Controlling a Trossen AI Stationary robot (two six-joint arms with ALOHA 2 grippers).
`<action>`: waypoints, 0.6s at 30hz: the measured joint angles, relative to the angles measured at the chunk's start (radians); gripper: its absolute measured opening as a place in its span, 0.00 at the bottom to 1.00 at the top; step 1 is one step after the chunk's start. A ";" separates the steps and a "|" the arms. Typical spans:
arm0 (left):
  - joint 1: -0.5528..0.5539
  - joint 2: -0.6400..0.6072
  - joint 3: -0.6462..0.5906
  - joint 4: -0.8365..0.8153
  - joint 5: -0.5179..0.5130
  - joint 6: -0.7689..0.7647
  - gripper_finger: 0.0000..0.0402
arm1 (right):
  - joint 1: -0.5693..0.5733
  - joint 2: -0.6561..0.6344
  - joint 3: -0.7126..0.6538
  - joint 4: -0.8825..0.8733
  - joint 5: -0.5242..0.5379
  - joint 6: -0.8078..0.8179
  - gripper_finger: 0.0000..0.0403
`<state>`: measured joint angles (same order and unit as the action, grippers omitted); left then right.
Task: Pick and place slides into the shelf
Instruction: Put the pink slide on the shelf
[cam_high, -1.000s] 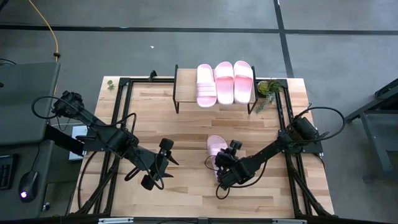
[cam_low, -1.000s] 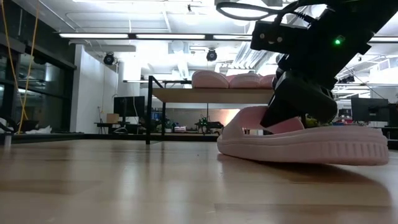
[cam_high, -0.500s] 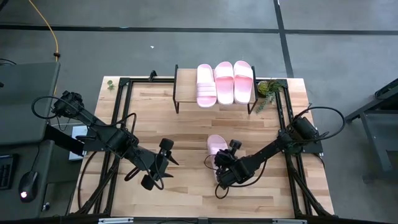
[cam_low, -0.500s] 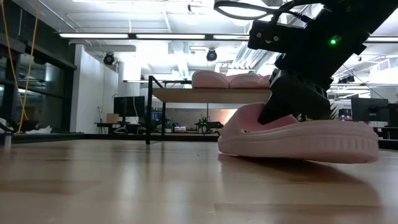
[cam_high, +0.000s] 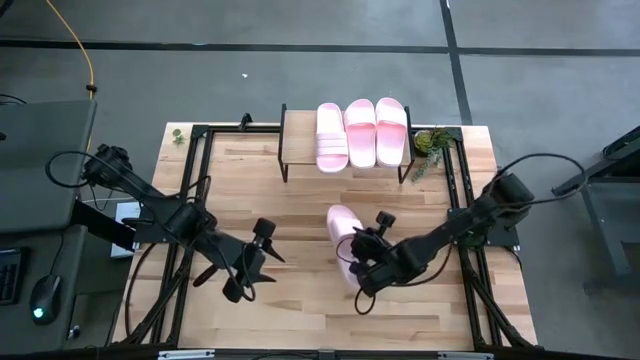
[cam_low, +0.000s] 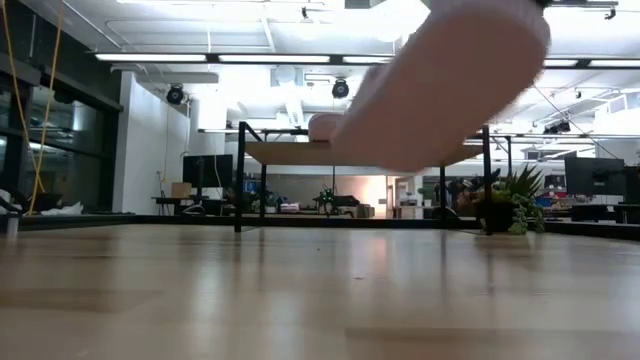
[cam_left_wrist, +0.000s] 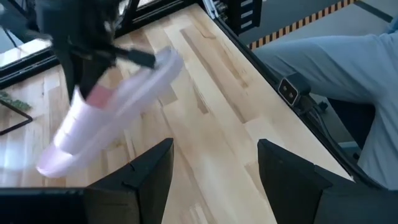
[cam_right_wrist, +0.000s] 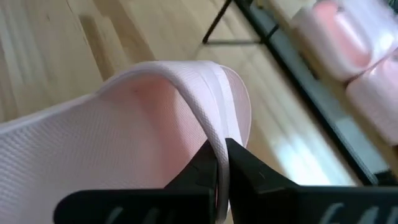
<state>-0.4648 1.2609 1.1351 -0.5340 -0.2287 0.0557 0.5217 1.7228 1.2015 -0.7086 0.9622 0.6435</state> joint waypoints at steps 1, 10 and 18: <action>0.000 -0.009 0.000 -0.011 0.000 0.001 0.53 | 0.000 -0.017 0.000 0.010 0.007 -0.021 0.00; 0.000 -0.082 0.000 -0.041 -0.001 0.028 0.53 | 0.005 -0.151 0.000 0.103 0.031 -0.191 0.00; 0.000 -0.141 0.000 -0.029 0.005 0.079 0.53 | 0.004 -0.255 0.001 0.368 0.027 -0.511 0.00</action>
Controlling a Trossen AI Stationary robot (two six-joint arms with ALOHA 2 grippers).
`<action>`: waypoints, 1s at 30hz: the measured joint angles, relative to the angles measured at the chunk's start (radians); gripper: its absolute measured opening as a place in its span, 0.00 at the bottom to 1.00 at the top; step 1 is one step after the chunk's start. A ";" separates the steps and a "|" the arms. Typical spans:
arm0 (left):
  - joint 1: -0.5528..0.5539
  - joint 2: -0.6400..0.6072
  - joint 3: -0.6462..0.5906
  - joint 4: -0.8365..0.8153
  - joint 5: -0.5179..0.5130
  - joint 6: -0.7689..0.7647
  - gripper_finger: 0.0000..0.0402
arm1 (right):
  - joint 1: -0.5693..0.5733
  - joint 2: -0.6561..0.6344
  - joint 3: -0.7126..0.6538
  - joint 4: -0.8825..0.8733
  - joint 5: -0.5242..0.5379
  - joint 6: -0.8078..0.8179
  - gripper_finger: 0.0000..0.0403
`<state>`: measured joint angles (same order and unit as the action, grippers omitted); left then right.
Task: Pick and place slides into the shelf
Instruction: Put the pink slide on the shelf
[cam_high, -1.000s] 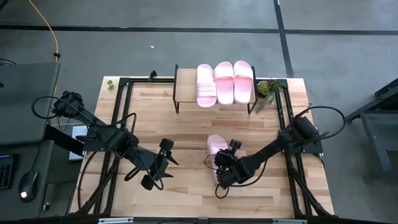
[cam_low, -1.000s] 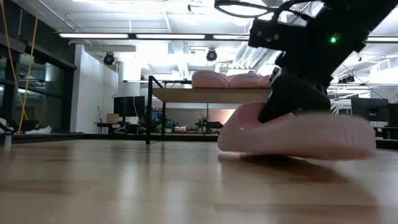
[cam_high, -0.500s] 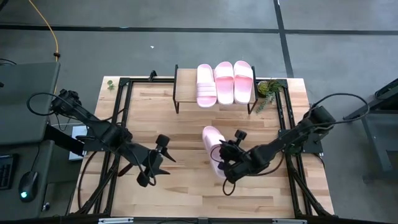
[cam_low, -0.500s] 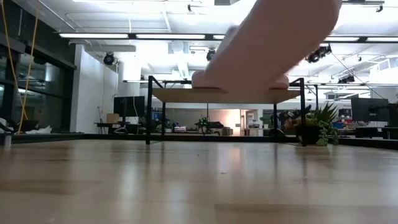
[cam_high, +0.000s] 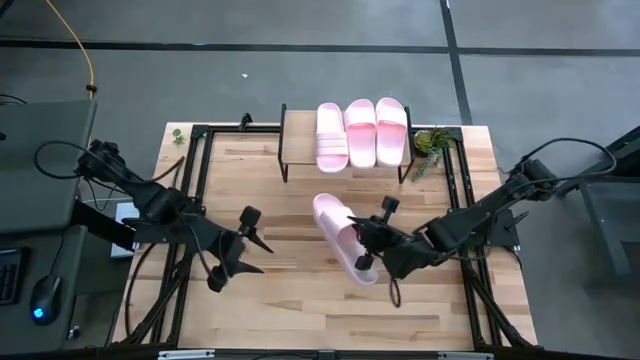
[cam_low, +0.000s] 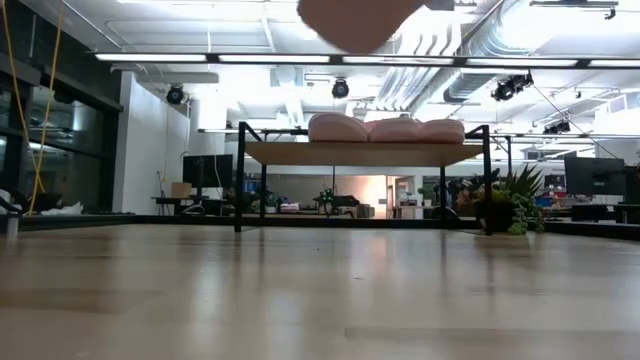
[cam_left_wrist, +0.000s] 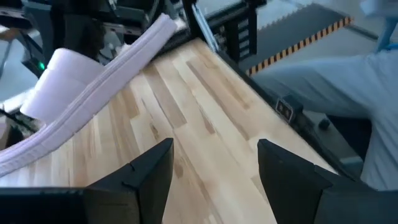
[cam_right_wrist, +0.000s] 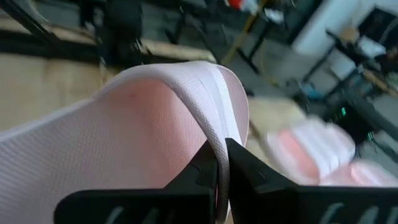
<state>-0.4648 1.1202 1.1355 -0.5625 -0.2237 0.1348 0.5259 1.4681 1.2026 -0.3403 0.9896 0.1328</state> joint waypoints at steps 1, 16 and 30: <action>0.000 -0.011 0.000 0.003 0.000 0.000 0.53 | 0.000 -0.010 0.000 0.041 -0.008 -0.052 0.00; 0.000 -0.163 0.000 0.038 0.057 0.046 0.53 | -0.039 -0.042 0.000 0.557 -0.438 -0.538 0.00; 0.000 -0.207 0.000 0.180 0.292 0.091 0.53 | -0.119 -0.041 0.000 0.776 -0.998 -0.662 0.00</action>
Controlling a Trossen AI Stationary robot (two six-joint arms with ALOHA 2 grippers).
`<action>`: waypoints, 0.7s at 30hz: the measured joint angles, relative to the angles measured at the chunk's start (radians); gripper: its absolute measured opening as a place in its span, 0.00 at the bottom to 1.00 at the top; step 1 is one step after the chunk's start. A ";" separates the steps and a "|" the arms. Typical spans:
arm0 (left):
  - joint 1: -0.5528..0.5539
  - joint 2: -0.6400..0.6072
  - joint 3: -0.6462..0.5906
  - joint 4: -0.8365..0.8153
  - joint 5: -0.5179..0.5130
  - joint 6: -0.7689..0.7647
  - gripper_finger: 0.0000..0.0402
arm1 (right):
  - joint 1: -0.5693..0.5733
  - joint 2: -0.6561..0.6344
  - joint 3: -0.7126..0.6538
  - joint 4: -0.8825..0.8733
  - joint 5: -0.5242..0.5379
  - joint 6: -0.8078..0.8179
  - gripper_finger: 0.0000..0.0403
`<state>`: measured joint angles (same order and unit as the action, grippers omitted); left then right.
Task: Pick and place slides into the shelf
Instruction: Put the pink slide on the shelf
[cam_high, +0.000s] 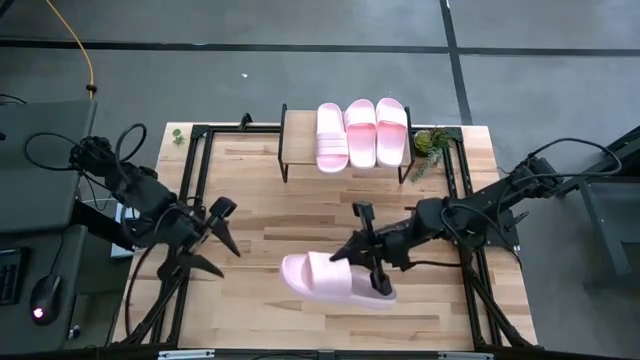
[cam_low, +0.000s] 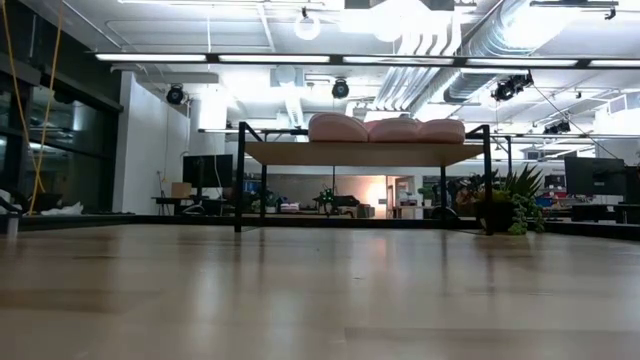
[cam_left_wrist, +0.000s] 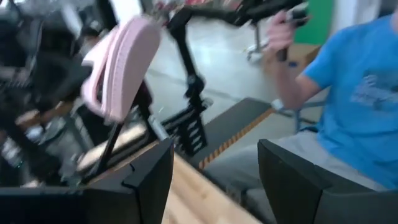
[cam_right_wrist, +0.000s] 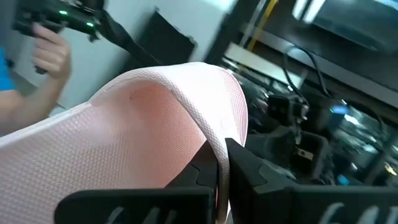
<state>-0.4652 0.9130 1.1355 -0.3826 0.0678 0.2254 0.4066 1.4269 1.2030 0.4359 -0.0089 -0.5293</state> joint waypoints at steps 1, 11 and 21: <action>0.000 0.001 0.000 0.021 0.023 0.006 0.53 | -0.007 0.000 0.000 0.002 -0.029 -0.005 0.00; 0.000 0.033 0.000 0.172 0.241 0.074 0.53 | -0.079 0.000 0.000 0.039 -0.254 -0.037 0.00; 0.000 0.045 0.000 0.320 0.173 0.242 0.53 | -0.115 0.009 0.000 0.151 -0.362 -0.030 0.00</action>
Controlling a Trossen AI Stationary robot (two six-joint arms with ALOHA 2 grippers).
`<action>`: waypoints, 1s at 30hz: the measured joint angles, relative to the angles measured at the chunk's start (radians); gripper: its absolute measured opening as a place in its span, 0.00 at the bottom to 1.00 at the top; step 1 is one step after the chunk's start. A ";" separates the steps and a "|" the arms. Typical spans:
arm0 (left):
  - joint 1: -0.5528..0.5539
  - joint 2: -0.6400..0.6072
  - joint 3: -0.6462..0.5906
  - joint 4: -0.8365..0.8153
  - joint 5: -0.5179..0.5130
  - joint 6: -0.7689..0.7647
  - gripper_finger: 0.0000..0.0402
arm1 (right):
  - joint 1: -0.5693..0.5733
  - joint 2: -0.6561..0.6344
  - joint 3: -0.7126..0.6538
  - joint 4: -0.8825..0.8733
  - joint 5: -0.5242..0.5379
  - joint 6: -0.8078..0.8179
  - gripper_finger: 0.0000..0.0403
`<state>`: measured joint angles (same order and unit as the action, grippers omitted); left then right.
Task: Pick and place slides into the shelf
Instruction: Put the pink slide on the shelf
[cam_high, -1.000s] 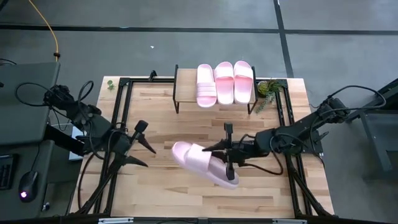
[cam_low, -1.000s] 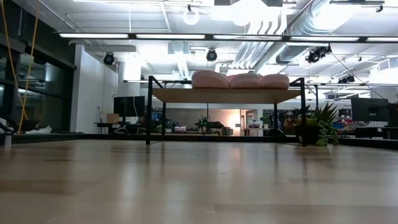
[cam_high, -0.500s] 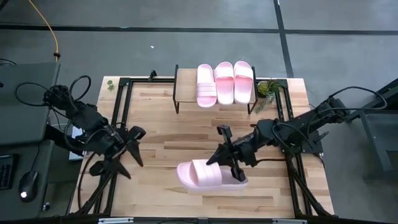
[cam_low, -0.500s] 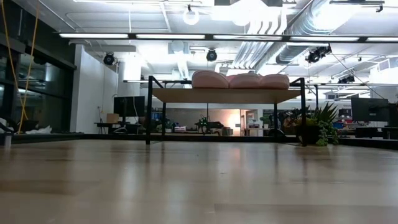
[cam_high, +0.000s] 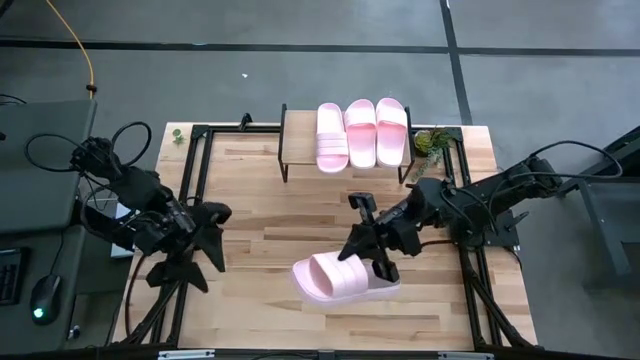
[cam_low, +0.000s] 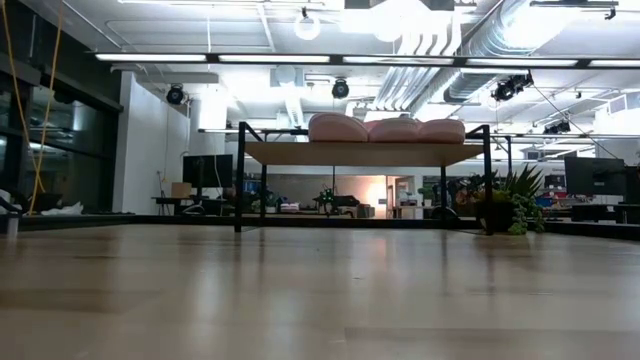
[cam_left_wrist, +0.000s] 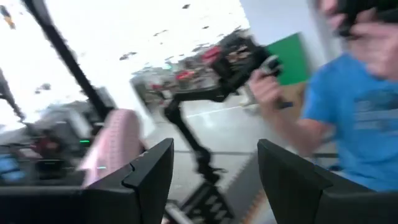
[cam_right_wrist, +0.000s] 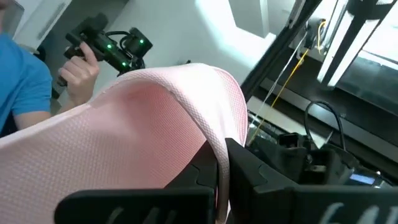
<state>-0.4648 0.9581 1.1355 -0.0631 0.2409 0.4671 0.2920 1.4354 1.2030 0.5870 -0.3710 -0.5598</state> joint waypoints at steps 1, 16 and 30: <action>0.000 0.001 0.000 0.013 -0.029 0.018 0.53 | 0.000 0.002 0.000 0.006 -0.005 -0.001 0.00; 0.001 0.127 0.000 0.232 -0.050 0.061 0.53 | -0.017 0.066 0.050 0.098 -0.181 -0.024 0.00; 0.001 0.183 0.000 0.307 0.063 0.050 0.53 | -0.017 0.211 0.221 0.060 -0.243 -0.017 0.00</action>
<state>-0.4641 1.1416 1.1358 0.2439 0.3042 0.5171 0.2752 1.6461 1.4239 0.6469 -0.6135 -0.5764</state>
